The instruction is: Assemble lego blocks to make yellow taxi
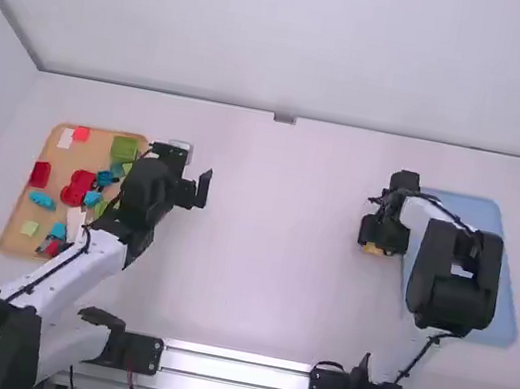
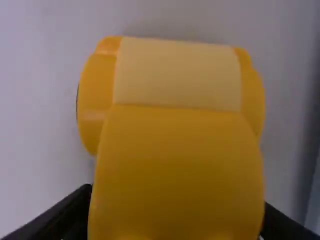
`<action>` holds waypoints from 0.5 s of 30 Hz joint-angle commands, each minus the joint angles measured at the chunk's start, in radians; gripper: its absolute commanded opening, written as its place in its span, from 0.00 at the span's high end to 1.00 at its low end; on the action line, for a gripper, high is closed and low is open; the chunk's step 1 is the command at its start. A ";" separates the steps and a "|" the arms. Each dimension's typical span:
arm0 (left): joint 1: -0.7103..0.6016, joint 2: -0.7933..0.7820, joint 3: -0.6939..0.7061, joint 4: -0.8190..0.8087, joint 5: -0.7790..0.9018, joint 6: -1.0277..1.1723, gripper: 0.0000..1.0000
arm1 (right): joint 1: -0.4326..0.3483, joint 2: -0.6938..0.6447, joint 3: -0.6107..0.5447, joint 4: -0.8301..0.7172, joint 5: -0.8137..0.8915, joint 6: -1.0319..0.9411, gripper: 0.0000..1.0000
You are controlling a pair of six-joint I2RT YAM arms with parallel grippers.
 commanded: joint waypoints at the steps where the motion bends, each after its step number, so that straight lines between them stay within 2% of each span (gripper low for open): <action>1: 0.007 0.003 -0.008 0.000 -0.006 0.004 0.01 | 0.002 0.004 -0.009 0.001 0.003 0.007 0.38; 6: 0.007 0.003 -0.008 -0.003 -0.007 0.004 0.01 | 0.002 0.004 0.002 -0.006 -0.001 0.007 0.48; 8: 0.007 0.003 -0.008 -0.003 -0.007 0.004 0.01 | 0.002 0.004 0.011 -0.016 -0.001 0.007 0.48; 10: 0.007 0.003 -0.008 -0.002 -0.007 0.005 0.01 | 0.002 -0.009 0.049 -0.066 -0.001 -0.002 0.53; 15: 0.007 0.003 -0.008 -0.004 -0.007 0.004 0.01 | 0.000 -0.082 0.139 -0.169 0.058 -0.026 0.57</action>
